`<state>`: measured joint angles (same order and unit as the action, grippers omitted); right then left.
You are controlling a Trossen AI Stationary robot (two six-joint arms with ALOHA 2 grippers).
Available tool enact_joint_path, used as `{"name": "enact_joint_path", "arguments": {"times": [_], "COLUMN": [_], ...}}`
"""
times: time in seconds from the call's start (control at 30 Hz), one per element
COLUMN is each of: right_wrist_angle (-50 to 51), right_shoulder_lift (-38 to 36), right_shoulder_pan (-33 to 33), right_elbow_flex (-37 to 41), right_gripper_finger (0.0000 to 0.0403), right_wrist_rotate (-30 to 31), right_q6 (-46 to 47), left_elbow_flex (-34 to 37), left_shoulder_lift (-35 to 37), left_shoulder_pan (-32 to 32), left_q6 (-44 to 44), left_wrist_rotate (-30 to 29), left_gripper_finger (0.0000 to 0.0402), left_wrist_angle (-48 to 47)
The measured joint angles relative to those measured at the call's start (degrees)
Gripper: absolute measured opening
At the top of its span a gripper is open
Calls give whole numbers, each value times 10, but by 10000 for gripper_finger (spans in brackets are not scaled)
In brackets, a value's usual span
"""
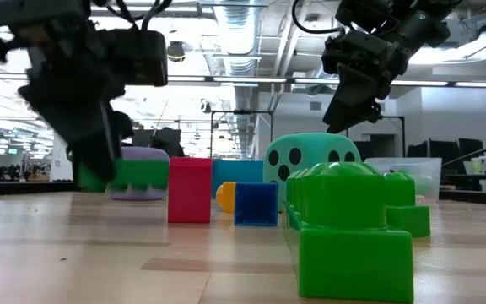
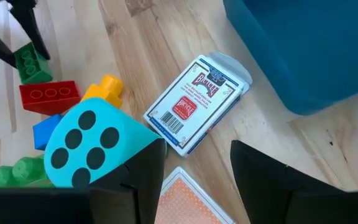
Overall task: Pick & Place Toys
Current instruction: Put the small green game piece into the green bin
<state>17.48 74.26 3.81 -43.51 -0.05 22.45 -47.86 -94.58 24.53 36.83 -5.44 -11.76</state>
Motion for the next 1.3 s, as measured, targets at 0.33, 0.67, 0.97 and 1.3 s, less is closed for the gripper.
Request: {"name": "enact_joint_path", "arguments": {"times": [0.33, 0.67, 0.97, 1.3], "right_wrist_angle": [-3, -77, -167, -256], "right_shoulder_lift": [0, 0, 0, 0], "right_shoulder_pan": [0, 0, -5, -5], "right_elbow_flex": [0, 0, 0, 0], "right_gripper_finger": [179, 179, 179, 179], "right_wrist_rotate": [0, -15, -22, -61], "right_q6": [-4, -14, -43, -60], "left_elbow_flex": [0, -1, -1, -1], "left_shoulder_lift": [99, 211, 251, 250], "left_shoulder_pan": [-78, -238, -374, -483], "left_q6": [-13, -83, -85, -159], "left_wrist_rotate": [-67, -96, -96, -95], "left_gripper_finger": [141, 141, 141, 141], "left_wrist_angle": [-20, -50, -51, -45]}}
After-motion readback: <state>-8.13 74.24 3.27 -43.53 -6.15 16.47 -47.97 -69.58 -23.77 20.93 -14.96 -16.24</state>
